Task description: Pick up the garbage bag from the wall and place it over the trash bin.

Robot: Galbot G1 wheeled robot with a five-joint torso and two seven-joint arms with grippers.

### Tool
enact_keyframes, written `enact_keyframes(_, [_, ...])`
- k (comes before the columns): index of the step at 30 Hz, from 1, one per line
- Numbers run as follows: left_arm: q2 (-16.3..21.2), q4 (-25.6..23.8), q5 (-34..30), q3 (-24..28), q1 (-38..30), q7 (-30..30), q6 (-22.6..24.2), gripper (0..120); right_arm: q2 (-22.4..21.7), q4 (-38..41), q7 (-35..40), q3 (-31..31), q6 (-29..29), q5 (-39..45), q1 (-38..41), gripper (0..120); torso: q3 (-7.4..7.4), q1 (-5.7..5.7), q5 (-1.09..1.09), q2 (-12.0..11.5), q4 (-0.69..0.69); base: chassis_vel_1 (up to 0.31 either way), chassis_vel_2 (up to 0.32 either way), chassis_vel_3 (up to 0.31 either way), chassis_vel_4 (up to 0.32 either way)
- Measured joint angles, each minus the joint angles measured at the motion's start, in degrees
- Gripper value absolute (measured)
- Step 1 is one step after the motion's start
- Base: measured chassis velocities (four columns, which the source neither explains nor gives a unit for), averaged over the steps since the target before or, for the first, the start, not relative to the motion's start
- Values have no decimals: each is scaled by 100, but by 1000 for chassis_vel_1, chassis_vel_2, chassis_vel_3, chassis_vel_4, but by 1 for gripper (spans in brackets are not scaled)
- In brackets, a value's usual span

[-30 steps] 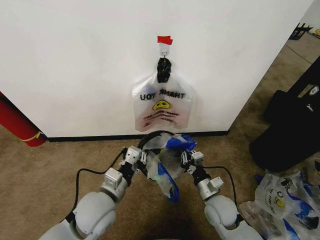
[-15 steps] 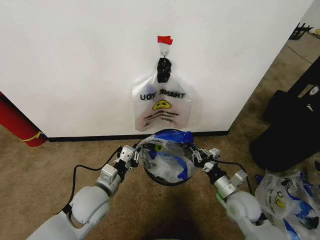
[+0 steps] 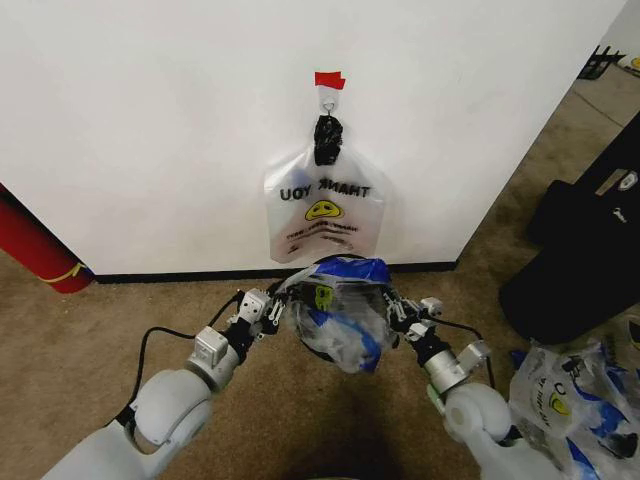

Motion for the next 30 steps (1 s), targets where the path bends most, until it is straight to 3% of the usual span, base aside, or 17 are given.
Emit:
enact_keyframes(9, [83, -138, 68, -477, 92, 266, -120, 69, 143, -10, 744, -181, -49, 60, 65, 0, 0, 0, 0, 0, 0, 0, 0, 0, 0])
enact_keyframes(11, [96, -152, 108, -526, 111, 259, -149, 72, 147, 5, 774, -175, -55, 73, 57, 0, 0, 0, 0, 0, 0, 0, 0, 0, 0])
enact_keyframes(15, [80, -255, 168, -591, 130, -234, -282, 91, 202, 35, 780, -106, -58, 62, -37, 0, 0, 0, 0, 0, 0, 0, 0, 0, 0])
enact_keyframes(17, [48, -374, 73, -593, 130, -404, -333, 94, 224, 38, 770, -84, -57, 30, -76, 0, 0, 0, -1, 0, 0, 0, 0, 0, 0])
enact_keyframes(20, [-27, -820, -415, -467, 104, -815, -374, 100, 285, -5, 735, -44, -31, -120, -157, 0, -1, 0, 1, 0, -1, 0, 0, 0, 0])
enact_keyframes(23, [-15, -1141, -1208, -208, 45, -1387, -95, 100, 335, -152, 657, -4, 84, -349, -161, 0, -1, 0, 1, 0, -1, 0, 0, 0, 0])
enact_keyframes(25, [3, -1183, -1467, -153, 23, -1527, 29, 100, 365, -182, 641, 20, 110, -390, -153, 0, -1, 0, 1, 0, -1, 0, 0, 0, 0])
enact_keyframes(30, [45, -1263, -3026, 27, -117, -2475, 757, 100, 591, -303, 631, 109, 216, -676, -87, 0, -1, 0, 0, 0, -1, 0, 0, 0, 0])
